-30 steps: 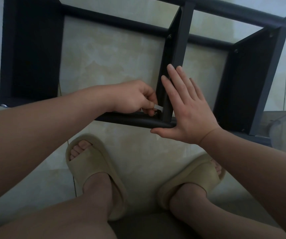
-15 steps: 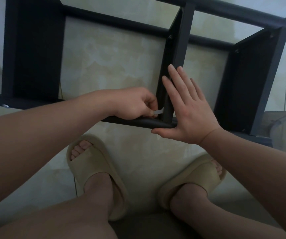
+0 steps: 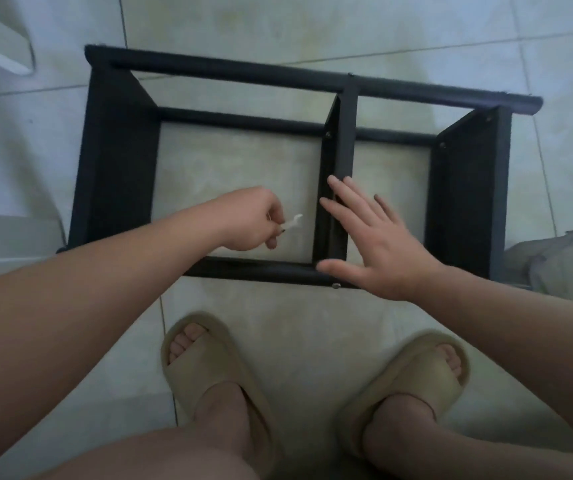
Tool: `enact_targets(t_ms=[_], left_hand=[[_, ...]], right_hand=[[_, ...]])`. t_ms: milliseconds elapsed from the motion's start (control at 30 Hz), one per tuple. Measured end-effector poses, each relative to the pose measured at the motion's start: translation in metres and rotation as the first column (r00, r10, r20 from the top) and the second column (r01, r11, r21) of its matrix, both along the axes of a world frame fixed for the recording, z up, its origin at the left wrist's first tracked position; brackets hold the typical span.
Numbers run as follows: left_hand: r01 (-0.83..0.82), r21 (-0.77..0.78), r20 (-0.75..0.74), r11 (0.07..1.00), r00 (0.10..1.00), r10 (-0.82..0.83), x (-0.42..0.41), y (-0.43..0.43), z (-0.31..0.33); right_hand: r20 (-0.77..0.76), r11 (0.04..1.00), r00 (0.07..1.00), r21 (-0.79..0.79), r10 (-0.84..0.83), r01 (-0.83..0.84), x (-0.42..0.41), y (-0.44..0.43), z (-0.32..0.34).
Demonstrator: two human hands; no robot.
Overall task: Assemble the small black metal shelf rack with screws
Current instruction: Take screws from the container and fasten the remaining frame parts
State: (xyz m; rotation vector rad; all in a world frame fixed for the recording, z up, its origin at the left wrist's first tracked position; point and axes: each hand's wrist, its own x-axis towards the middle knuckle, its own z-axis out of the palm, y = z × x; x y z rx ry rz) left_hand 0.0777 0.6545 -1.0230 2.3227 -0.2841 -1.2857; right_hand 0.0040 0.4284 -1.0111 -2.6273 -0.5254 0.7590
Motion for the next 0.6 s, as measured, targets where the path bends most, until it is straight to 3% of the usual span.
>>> enact_targets(t_ms=[133, 333, 467, 600], left_hand=[[-0.072, -0.056, 0.241, 0.996, 0.967, 0.083, 0.035, -0.01, 0.029], [-0.071, -0.032, 0.57, 0.997, 0.818, 0.077, 0.097, -0.038, 0.049], [-0.061, 0.063, 0.559, 0.996, 0.829, 0.016, 0.134, -0.058, 0.041], [-0.053, 0.151, 0.499, 0.987, 0.866, -0.03, 0.149, -0.065, 0.026]], right_hand=[[0.112, 0.993, 0.987, 0.027, -0.117, 0.115, 0.032, -0.012, 0.018], [0.214, 0.967, 0.952, -0.08, -0.221, 0.242, 0.112, -0.031, 0.022], [0.142, 0.941, 0.965, -0.233, -0.219, 0.248, 0.149, -0.039, 0.013], [0.141, 0.93, 0.967, -0.273, -0.214, 0.246, 0.167, -0.043, 0.005]])
